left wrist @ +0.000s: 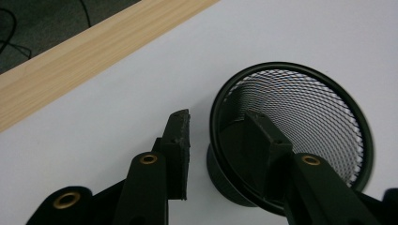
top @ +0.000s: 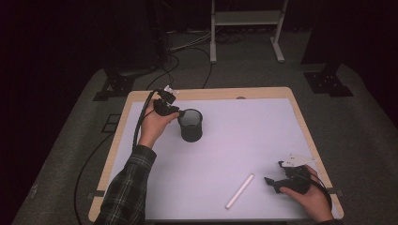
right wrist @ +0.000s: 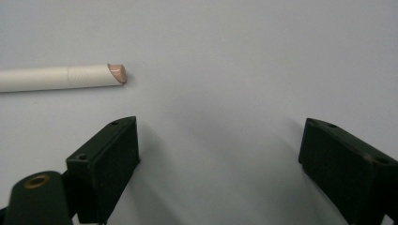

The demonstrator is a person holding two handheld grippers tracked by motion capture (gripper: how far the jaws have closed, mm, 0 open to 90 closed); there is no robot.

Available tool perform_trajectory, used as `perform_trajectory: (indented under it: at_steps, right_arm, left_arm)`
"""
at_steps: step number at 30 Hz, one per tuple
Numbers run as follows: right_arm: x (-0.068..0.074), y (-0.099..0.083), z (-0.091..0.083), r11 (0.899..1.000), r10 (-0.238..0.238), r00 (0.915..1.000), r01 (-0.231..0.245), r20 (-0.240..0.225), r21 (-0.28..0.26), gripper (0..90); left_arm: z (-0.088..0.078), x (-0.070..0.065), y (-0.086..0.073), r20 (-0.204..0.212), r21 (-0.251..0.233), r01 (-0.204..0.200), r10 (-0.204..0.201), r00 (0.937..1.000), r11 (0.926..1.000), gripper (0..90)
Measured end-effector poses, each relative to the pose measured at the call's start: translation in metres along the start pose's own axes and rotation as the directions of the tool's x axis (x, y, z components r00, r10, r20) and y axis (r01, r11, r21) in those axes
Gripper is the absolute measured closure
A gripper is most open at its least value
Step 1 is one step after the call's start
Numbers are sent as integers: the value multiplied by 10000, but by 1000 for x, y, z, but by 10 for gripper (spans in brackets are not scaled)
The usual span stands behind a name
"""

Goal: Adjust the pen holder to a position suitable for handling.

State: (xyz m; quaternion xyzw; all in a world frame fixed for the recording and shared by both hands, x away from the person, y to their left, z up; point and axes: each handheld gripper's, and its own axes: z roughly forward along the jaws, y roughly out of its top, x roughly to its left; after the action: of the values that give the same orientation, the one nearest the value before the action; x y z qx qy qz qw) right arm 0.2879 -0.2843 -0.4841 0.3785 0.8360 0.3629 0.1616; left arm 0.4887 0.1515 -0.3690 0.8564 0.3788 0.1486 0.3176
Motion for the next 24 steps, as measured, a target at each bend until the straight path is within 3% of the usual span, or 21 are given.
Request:
perform_trajectory:
  at_steps: [10, 24]
  right_arm:
    - [0, 0, 0, 10000, -4, 10000, 4, -1, -1, 114]
    - [0, 0, 0, 10000, -3, 10000, 3, -1, -4, 114]
  left_arm:
    - [17, 1, -1, 111, 518, 28, -34, 9999, 9987, 684]
    - [25, -4, 1, 93, 817, -13, 5, 10000, 9967, 778]
